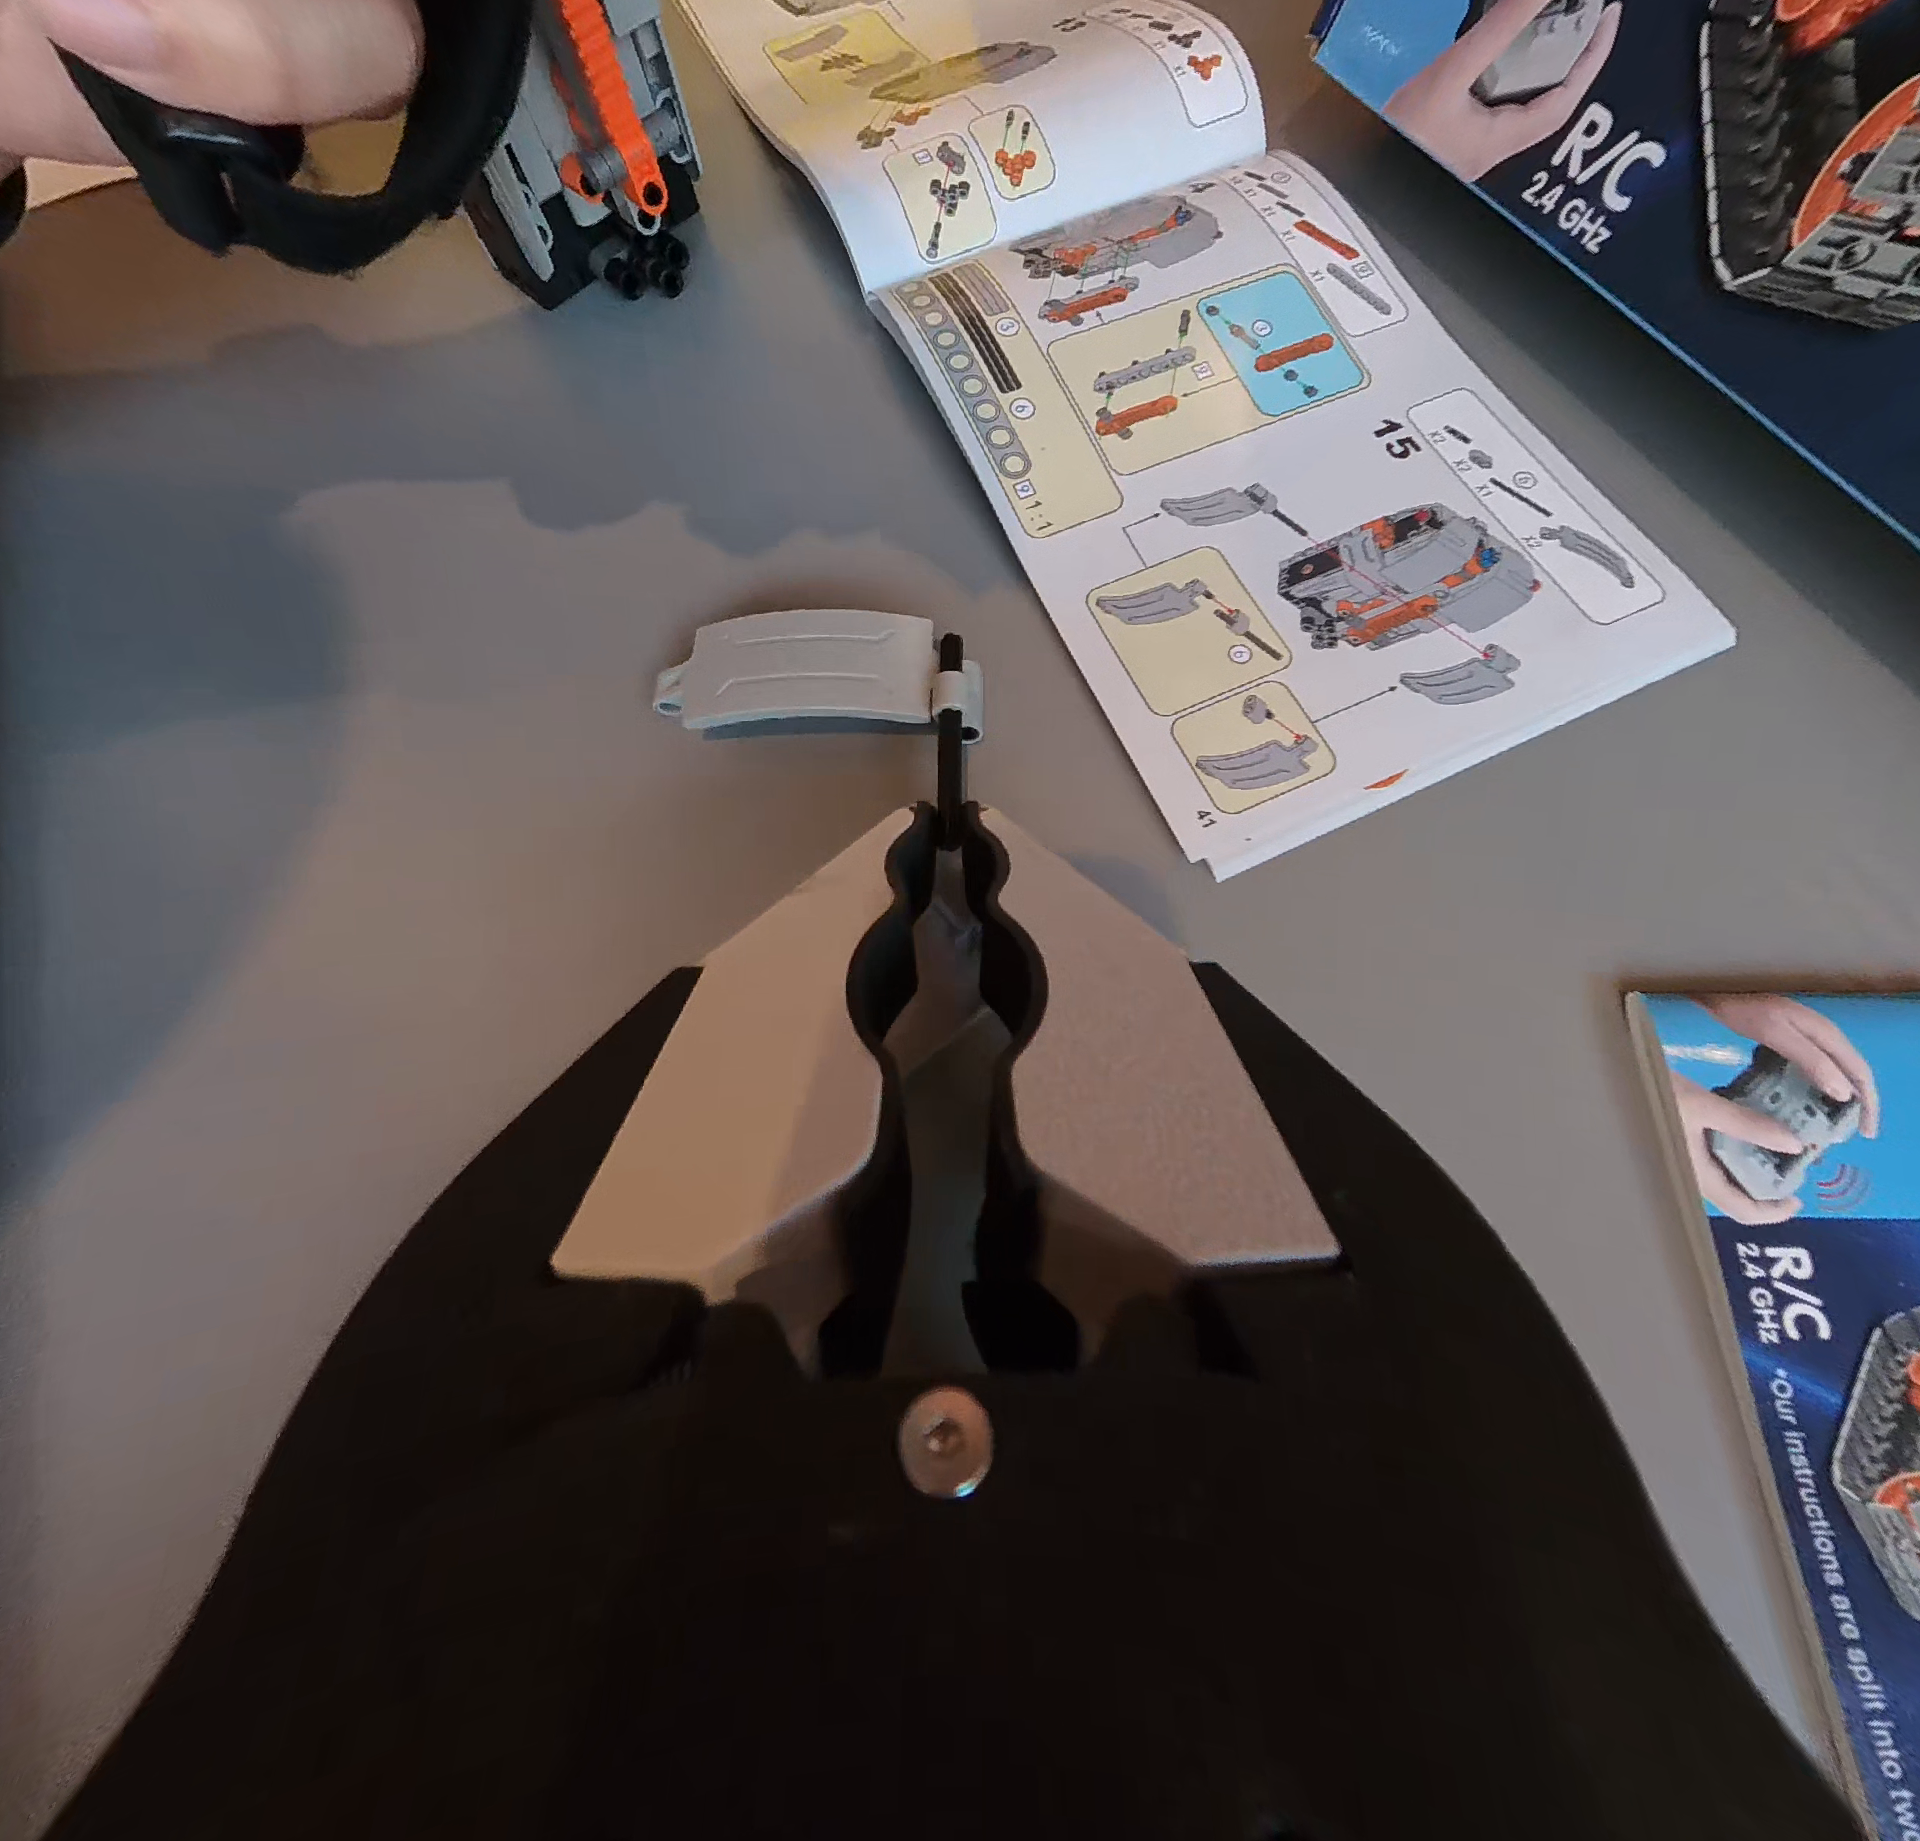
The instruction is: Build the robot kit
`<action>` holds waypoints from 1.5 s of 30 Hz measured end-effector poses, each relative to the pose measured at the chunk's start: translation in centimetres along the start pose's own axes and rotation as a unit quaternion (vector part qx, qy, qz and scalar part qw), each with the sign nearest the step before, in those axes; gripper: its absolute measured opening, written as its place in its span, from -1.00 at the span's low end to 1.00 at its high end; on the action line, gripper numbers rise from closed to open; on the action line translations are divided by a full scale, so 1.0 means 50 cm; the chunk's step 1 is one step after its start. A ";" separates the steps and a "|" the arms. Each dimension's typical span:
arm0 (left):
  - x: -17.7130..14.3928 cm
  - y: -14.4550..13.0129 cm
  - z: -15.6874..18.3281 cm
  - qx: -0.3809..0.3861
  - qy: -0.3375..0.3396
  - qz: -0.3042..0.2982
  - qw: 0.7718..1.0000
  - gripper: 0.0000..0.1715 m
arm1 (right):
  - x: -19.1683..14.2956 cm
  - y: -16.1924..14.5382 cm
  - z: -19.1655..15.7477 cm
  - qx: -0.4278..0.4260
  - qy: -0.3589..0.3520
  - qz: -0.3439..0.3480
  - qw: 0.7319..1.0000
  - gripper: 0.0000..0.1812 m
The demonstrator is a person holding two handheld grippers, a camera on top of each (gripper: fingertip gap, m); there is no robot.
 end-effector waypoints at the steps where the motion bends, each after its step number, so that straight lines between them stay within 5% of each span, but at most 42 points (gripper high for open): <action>1: 0.000 0.000 -0.001 -0.001 0.000 0.000 1.000 -0.95 | -0.002 0.001 0.000 -0.006 -0.001 0.004 1.000 -0.98; 13: 0.000 -0.002 -0.006 -0.003 0.008 -0.001 1.000 -0.95 | -0.028 0.002 -0.032 -0.122 0.014 0.042 0.992 -0.98; 45: 0.013 -0.020 -0.020 0.049 0.074 -0.046 0.995 -0.95 | -0.061 0.000 -0.049 -0.228 0.002 0.061 0.972 -0.98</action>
Point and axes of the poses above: each gripper's, where its closed fingertips meet, x out along the fingers, y out of its top, z = x × y across the jaws, the point moved 9 cm from there along -x, back along the fingers, and after that the axes turned 13 degrees about y, right-handed, at the moved point
